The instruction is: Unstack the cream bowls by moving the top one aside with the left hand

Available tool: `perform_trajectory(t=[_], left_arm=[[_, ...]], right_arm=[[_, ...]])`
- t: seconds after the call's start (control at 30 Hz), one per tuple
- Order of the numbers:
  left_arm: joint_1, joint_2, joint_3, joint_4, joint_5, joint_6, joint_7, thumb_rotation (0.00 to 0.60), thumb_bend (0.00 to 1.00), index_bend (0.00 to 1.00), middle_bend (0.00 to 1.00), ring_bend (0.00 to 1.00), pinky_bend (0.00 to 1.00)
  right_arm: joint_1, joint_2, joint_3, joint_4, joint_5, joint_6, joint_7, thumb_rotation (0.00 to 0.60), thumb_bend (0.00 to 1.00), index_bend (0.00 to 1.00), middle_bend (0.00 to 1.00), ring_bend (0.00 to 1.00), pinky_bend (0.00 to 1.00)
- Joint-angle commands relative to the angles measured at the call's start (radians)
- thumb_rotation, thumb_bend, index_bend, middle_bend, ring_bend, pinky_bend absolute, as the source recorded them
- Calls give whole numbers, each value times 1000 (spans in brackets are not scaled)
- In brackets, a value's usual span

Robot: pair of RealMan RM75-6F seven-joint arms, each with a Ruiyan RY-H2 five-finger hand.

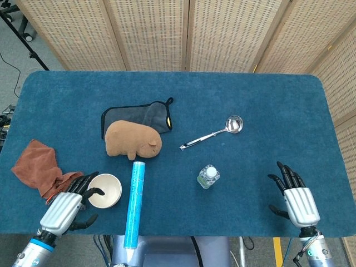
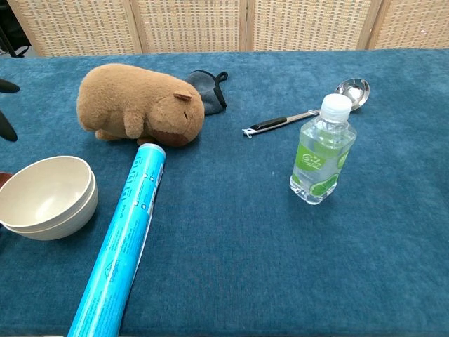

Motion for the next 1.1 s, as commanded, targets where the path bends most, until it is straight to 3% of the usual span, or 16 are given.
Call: perform_trajectory(t=[0.03,0.33,0.7,1.1], left_arm=[[9,9,11,0,13,6,-6,600,311,341,11,0,41],[12,45,36,-8,20,-11,-17,600,312,342,11,0,40],[9,59,57,8,-19,-41,83,600,313,342,11,0,40],[5,14,20,95,-112,-22,139,600,317,351,11,0,40]], right_arm=[[-1,-2,5,2,7,5,-4,600,156,217,0,0,152],[1,-3,7,3,15,1,-1,600,156,217,0,0,152],[1,-4,15,8,29,3,-3,600,156,217,0,0,152],[1,-7,15,9,32,3,-11,600,156,217,0,0,152]])
